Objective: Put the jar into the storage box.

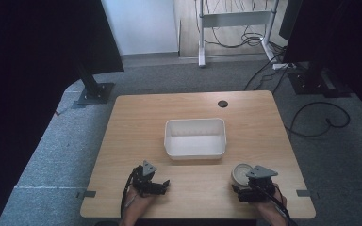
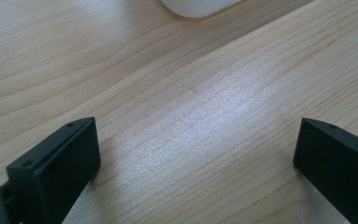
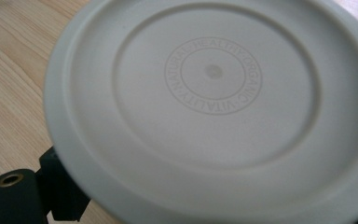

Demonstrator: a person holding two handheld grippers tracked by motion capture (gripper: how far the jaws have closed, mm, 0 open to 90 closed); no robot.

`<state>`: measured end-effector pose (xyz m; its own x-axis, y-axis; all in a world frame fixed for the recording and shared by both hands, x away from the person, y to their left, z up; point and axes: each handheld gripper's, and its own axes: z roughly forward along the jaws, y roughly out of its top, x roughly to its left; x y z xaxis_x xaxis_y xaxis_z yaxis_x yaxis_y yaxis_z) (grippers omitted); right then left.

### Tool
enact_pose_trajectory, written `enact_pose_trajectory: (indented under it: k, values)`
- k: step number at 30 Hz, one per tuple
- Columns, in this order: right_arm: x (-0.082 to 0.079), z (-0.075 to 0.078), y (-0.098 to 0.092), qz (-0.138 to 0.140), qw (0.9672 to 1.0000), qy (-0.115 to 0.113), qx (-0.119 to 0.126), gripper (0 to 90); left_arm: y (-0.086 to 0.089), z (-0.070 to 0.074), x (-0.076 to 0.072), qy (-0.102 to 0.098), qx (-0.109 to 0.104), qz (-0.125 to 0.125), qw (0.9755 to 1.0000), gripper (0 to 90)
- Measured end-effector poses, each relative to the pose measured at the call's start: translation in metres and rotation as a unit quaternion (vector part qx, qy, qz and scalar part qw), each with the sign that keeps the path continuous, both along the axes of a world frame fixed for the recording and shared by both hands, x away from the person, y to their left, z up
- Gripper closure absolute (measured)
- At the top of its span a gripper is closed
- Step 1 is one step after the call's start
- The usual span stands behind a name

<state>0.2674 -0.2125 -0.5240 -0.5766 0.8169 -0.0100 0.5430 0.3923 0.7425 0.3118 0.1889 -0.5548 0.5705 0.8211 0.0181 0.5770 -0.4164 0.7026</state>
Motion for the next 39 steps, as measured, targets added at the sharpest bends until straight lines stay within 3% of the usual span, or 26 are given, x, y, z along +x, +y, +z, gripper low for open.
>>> enact_pose_trajectory:
  k: [39]
  values:
    - [0.023, 0.008, 0.029, 0.015, 0.9999, 0.0, 0.007, 9.6, 0.0, 0.0, 0.0, 0.0, -0.001, 0.001, 1.0, 0.1]
